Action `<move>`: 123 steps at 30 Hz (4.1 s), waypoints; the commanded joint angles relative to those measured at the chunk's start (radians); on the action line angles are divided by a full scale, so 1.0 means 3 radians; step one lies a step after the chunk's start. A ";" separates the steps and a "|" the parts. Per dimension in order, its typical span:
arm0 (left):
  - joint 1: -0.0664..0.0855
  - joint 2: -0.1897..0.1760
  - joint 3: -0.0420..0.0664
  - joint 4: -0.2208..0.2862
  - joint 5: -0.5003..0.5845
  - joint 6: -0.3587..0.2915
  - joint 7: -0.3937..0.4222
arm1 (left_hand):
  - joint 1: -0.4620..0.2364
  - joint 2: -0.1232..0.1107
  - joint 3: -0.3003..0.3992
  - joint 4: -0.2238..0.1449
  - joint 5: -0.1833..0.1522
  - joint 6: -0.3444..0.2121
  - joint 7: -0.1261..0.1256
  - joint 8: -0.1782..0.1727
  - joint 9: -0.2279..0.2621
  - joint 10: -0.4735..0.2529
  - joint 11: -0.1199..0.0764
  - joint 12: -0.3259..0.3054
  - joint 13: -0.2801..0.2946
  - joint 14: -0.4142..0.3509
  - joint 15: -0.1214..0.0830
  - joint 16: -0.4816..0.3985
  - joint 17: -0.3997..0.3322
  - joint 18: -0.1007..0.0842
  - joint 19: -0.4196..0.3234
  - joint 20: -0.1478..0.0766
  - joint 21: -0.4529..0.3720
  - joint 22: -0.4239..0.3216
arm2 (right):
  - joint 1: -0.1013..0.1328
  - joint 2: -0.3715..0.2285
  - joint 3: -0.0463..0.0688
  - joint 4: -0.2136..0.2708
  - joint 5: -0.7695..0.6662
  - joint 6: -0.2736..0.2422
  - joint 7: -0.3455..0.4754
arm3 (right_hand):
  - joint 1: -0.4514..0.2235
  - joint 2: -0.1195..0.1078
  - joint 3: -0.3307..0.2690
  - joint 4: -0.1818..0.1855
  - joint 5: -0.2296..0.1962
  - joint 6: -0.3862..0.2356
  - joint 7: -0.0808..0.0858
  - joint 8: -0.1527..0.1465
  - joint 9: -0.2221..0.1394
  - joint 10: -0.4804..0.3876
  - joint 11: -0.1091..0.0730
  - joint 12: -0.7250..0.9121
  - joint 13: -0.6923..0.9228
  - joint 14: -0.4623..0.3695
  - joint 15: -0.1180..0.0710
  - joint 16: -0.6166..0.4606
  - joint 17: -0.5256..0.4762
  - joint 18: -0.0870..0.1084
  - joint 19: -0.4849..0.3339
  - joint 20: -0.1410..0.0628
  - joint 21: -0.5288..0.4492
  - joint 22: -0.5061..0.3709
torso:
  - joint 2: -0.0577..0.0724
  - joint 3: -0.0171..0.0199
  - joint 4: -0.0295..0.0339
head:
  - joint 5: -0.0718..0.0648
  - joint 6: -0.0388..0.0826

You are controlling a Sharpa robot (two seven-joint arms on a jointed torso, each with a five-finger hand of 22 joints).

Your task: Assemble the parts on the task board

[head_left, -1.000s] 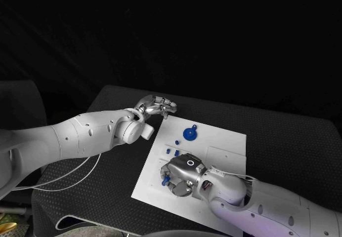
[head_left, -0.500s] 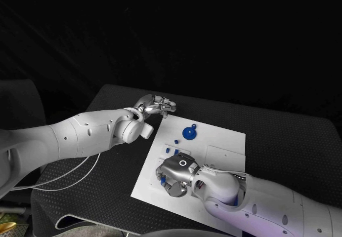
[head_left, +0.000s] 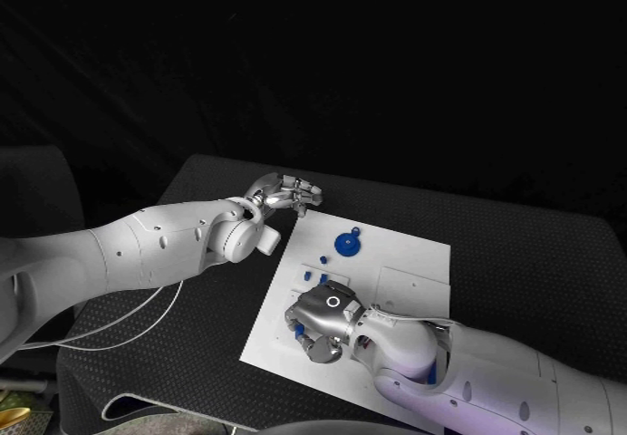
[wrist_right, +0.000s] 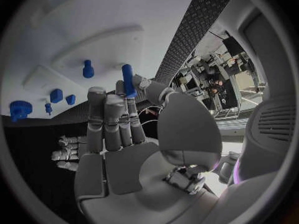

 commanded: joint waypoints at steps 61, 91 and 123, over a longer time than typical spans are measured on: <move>0.0004 0.0009 0.0002 0.0023 0.0015 0.0070 -0.0008 | -0.0020 0.0020 -0.0011 0.0007 -0.0013 -0.0014 0.0021 0.0022 -0.0009 -0.0038 0.0010 0.0022 0.0008 0.0006 0.0026 -0.0019 0.0008 0.0047 0.0022 -0.0027 -0.0018 0.0053 | 0.0028 0.0072 -0.0040 -0.0144 0.0002 0.0216 -0.0076 | -0.0011 -0.0061 0.0048 0.0009 0.0010 0.0018 0.0003 0.0015 0.0008 0.0158 0.0002 0.0001 0.0018 -0.0022 -0.0036 -0.0012 0.0001 0.0212 -0.0014 0.0011 0.0009 0.0046 | -0.0002 -0.0001 -0.0004 | -0.0007 -0.0015; 0.0003 0.0000 0.0002 -0.0013 0.0015 0.0083 -0.0025 | -0.0020 0.0015 -0.0011 0.0007 -0.0015 -0.0021 0.0022 0.0022 -0.0012 -0.0049 0.0012 0.0020 0.0007 0.0004 0.0028 -0.0022 0.0009 0.0047 0.0022 -0.0026 -0.0020 0.0054 | 0.0159 -0.0237 -0.0007 0.0132 0.0628 -0.0412 0.0071 | -0.0496 -0.0410 -0.0729 -0.0221 0.0090 -0.0524 0.0242 -0.0282 -0.0143 -0.0405 0.0229 -0.0280 -0.0158 -0.0088 0.0185 -0.0034 -0.0022 0.0212 -0.0128 0.0029 -0.0044 0.0040 | -0.0001 0.0004 -0.0003 | -0.0044 0.0020; 0.0002 -0.0027 -0.0004 0.0053 0.0016 0.0074 -0.0004 | -0.0038 0.0015 -0.0019 0.0022 -0.0019 -0.0010 0.0018 0.0036 -0.0011 -0.0040 0.0010 0.0034 0.0012 0.0001 0.0028 -0.0027 0.0010 0.0046 0.0022 -0.0024 -0.0020 0.0060 | 0.0758 -0.1704 0.0010 0.0477 0.3854 0.1250 -0.1071 | -0.0992 0.0040 -0.1128 0.0346 0.0381 -0.0267 -0.0003 -0.0129 0.0215 -0.0658 -0.0171 0.3265 0.2797 -0.0065 -0.0191 0.0379 0.0355 0.0212 -0.0077 -0.0100 0.0253 0.0076 | -0.0083 0.0038 -0.0109 | -0.0431 0.0025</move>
